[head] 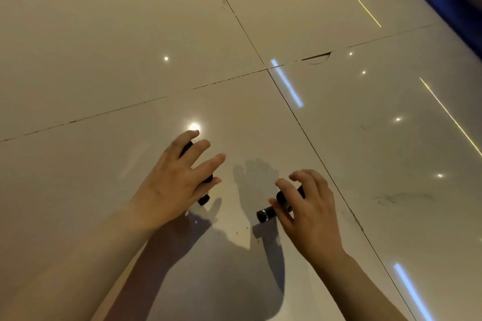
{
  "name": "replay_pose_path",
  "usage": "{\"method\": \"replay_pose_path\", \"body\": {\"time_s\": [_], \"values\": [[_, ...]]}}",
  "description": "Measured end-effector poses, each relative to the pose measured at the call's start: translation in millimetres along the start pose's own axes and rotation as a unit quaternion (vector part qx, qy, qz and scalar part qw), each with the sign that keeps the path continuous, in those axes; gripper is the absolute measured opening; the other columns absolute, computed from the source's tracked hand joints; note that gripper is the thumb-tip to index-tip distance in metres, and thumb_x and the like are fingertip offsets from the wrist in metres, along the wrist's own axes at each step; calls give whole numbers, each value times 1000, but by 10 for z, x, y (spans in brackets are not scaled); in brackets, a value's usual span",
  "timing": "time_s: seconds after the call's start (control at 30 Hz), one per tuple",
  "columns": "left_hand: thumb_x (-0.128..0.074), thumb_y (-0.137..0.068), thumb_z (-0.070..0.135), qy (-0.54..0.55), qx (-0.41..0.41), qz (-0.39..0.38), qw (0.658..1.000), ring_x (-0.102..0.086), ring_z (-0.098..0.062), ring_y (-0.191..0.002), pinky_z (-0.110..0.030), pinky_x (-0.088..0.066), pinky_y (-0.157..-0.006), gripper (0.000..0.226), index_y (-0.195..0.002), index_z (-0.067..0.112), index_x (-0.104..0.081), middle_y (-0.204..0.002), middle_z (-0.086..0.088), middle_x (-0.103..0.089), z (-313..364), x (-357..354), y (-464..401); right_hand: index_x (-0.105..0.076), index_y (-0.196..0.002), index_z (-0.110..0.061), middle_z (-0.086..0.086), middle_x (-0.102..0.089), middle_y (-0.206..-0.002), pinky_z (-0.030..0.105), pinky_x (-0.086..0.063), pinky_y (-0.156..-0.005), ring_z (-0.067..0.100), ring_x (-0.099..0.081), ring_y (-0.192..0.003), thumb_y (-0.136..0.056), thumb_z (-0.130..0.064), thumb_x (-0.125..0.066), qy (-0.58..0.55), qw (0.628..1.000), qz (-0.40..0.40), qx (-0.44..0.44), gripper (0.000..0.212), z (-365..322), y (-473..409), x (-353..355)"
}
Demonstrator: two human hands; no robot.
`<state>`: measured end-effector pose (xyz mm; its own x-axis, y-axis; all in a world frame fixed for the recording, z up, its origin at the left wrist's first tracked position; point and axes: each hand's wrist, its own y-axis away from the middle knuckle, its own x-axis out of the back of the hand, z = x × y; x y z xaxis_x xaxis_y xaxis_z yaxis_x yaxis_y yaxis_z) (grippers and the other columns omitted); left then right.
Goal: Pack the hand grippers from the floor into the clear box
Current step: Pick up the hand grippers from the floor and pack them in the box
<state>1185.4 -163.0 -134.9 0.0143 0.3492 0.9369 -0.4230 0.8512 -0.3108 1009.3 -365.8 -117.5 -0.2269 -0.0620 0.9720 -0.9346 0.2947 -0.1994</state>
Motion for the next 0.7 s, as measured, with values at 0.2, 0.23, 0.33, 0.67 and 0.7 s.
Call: {"method": "replay_pose_path", "body": {"time_s": [0.2, 0.23, 0.33, 0.67, 0.7], "values": [[-48, -91, 36, 19, -17, 44, 999, -44, -31, -111, -46, -51, -78, 35, -122, 22, -52, -113, -11, -61, 71, 200, 53, -68, -93, -18, 8, -59, -109, 38, -49, -74, 22, -43, -103, -66, -25, -83, -34, 997, 4, -66, 32, 76, 49, 245], [-49, -91, 35, 19, -30, 52, 998, -45, -30, -111, -45, -52, -76, 32, -119, 23, -54, -113, -9, -61, 133, 256, 38, -68, -93, -17, 8, -59, -108, 37, -48, -75, 21, -43, -103, -66, -25, -83, -37, 997, 11, -71, 32, 66, 95, 328], [-51, -93, 33, 25, -93, 70, 993, -50, -27, -108, -40, -50, -73, 23, -111, 22, -59, -111, -5, -62, 394, 481, -83, -69, -92, -18, 5, -58, -109, 32, -46, -74, 17, -43, -103, -68, -28, -81, -58, 992, 45, -101, 30, 21, 292, 617], [-54, -91, 28, 15, -394, 90, 914, -54, -31, -104, -43, -53, -68, 19, -99, 15, -66, -114, -11, -60, 1784, 1999, -807, -69, -90, -11, 9, -61, -104, 29, -37, -76, 28, -53, -98, -70, -22, -81, -37, 950, 201, -238, 26, 30, 1502, 2398], [-55, -90, 26, 0, -433, 100, 896, -54, -31, -104, -43, -52, -68, 17, -99, 15, -66, -115, -11, -59, 1972, 2195, -848, -68, -92, -10, 9, -61, -103, 29, -38, -76, 27, -54, -98, -72, -23, -79, -30, 943, 219, -249, 26, 28, 1680, 2608]]}}
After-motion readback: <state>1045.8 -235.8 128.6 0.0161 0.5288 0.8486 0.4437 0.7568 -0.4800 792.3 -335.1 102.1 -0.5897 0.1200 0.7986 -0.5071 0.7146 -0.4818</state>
